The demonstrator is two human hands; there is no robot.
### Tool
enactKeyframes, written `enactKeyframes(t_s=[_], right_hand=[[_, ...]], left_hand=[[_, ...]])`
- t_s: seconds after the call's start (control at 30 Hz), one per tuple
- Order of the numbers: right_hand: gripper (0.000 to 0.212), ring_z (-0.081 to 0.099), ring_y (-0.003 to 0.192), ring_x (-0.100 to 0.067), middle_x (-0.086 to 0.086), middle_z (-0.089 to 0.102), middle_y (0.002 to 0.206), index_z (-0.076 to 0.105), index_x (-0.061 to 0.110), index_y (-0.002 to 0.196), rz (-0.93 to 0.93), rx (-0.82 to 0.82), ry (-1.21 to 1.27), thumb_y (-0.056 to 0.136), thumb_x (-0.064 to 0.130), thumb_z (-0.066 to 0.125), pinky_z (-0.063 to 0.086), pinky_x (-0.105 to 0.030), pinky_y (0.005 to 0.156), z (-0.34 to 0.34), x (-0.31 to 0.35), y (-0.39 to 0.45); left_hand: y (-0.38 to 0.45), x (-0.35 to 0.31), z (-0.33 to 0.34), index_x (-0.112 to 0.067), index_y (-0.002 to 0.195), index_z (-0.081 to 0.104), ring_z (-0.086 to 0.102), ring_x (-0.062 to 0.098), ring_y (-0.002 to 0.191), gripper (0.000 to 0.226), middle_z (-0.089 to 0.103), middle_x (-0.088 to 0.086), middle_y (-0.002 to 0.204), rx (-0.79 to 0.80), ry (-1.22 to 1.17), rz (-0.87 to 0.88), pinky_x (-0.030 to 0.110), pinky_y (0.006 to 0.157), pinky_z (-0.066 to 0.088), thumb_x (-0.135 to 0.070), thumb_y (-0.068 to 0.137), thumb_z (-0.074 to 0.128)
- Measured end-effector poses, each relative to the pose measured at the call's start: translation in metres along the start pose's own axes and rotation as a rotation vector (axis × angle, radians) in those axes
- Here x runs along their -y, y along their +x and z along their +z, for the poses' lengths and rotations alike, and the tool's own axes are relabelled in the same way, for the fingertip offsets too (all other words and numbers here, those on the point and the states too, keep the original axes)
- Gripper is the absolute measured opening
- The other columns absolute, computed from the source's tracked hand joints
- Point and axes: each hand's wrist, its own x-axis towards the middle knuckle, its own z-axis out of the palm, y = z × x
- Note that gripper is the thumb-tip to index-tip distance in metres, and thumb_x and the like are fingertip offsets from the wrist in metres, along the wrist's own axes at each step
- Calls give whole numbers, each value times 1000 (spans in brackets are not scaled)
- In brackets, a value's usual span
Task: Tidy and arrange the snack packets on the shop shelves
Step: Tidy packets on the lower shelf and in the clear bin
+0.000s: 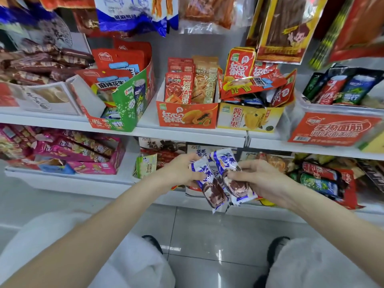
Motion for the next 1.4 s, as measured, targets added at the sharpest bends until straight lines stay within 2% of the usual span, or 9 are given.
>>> enactKeyframes(t_s=[0.13, 0.23, 0.33, 0.47, 0.57, 0.77, 0.9, 1.13, 1.4], right_hand=[[45, 66, 90, -16, -10, 69, 106, 62, 5, 111, 60, 17, 32, 74, 28, 72, 53, -29, 81, 0, -14, 5], [27, 68, 84, -19, -12, 70, 103, 63, 7, 111, 139, 63, 107, 86, 18, 59, 55, -27, 71, 12, -31, 1], [31, 67, 85, -24, -13, 70, 102, 60, 9, 108, 181, -131, -21, 80, 18, 70, 51, -33, 78, 15, -59, 4], [33, 63, 87, -30, -20, 63, 111, 51, 15, 101, 303, -309, -8, 76, 17, 74, 47, -36, 73, 7, -86, 4], [35, 62, 82, -24, -17, 63, 109, 48, 6, 111, 226, -340, -36, 83, 12, 67, 51, -34, 70, 2, -80, 10], [35, 50, 84, -17, -1, 54, 95, 50, 9, 111, -99, -417, -771, 87, 31, 62, 38, -27, 69, 1, -47, 76], [29, 56, 84, -27, -8, 52, 84, 50, 4, 100, -38, -484, -904, 88, 28, 61, 35, -28, 63, -4, -56, 116], [53, 60, 91, -34, -19, 60, 93, 35, 1, 124, -114, -529, -908, 85, 21, 65, 47, -36, 72, -15, -85, 126], [36, 50, 110, -32, -17, 42, 126, 51, 3, 118, -96, -434, -1056, 91, 26, 56, 40, -34, 90, -14, -93, 129]], left_hand=[[5, 7, 0, -9, 106, 54, 66, 23, 80, 25, 65, 7, 93, -55, -81, -5, 38, 77, 58, 2, 85, 61], [5, 19, 13, -1, 108, 56, 65, 20, 75, 22, 64, 15, 98, -55, -213, -86, 26, 67, 58, 3, 86, 58], [8, 42, 25, 4, 110, 56, 66, 6, 62, 23, 64, 12, 88, -34, -119, -155, 17, 61, 56, 1, 87, 58], [21, 69, 11, 0, 111, 59, 64, 29, 96, 28, 67, 16, 96, -126, 211, -165, 40, 90, 51, 4, 84, 52], [34, 76, 2, -3, 106, 64, 61, 26, 102, 24, 67, 12, 102, -180, 280, -149, 32, 93, 48, 1, 86, 52], [68, 85, 12, -6, 114, 64, 57, 26, 112, 28, 62, 12, 120, -204, 422, -134, 32, 99, 43, -3, 88, 51], [81, 98, 23, -7, 118, 62, 57, 27, 112, 31, 63, 12, 120, -213, 549, -83, 32, 99, 42, -4, 89, 49], [107, 98, 39, -3, 118, 58, 56, 35, 108, 29, 62, 19, 115, -184, 716, -86, 38, 87, 44, -11, 92, 46], [111, 103, 62, -8, 133, 46, 50, 34, 116, 42, 55, 19, 127, -213, 637, -166, 37, 94, 42, -10, 91, 48]])
